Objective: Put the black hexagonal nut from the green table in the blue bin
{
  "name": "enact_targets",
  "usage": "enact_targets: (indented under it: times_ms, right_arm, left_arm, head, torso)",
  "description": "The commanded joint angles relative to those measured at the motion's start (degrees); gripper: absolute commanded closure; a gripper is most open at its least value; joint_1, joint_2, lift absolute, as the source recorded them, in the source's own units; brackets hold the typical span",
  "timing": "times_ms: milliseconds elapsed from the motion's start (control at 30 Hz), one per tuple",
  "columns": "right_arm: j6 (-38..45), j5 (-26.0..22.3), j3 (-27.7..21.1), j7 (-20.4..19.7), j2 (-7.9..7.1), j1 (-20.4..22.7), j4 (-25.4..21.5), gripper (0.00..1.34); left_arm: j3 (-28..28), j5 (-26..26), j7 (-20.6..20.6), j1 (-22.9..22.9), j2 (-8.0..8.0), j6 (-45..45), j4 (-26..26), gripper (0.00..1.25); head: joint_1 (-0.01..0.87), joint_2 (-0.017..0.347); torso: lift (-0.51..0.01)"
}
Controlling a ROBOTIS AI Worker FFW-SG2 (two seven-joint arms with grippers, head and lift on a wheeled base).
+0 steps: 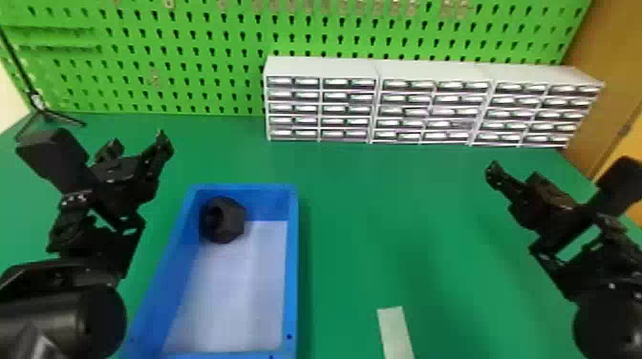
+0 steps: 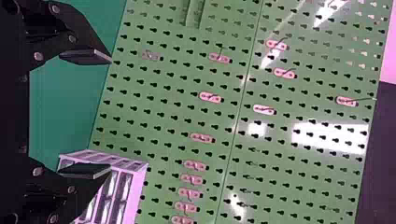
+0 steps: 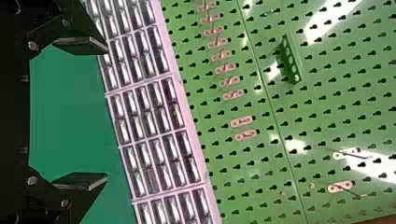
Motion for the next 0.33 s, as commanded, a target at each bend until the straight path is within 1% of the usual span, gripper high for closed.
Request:
enact_targets:
  times_ms: [0,300]
  right_arm:
    - [0.0,0.0,0.0,0.0,0.00,0.0,0.0,0.32]
    - [0.0,0.0,0.0,0.0,0.00,0.0,0.0,0.32]
  left_arm:
    - [0.0,0.0,-0.1,0.1,0.00,0.0,0.0,0.43]
    - [0.0,0.0,0.0,0.1,0.00,0.0,0.0,0.43]
  head:
    - [0.692,0.008]
    - [0.692,0.008]
  torso:
    - [-0.097]
    - [-0.097]
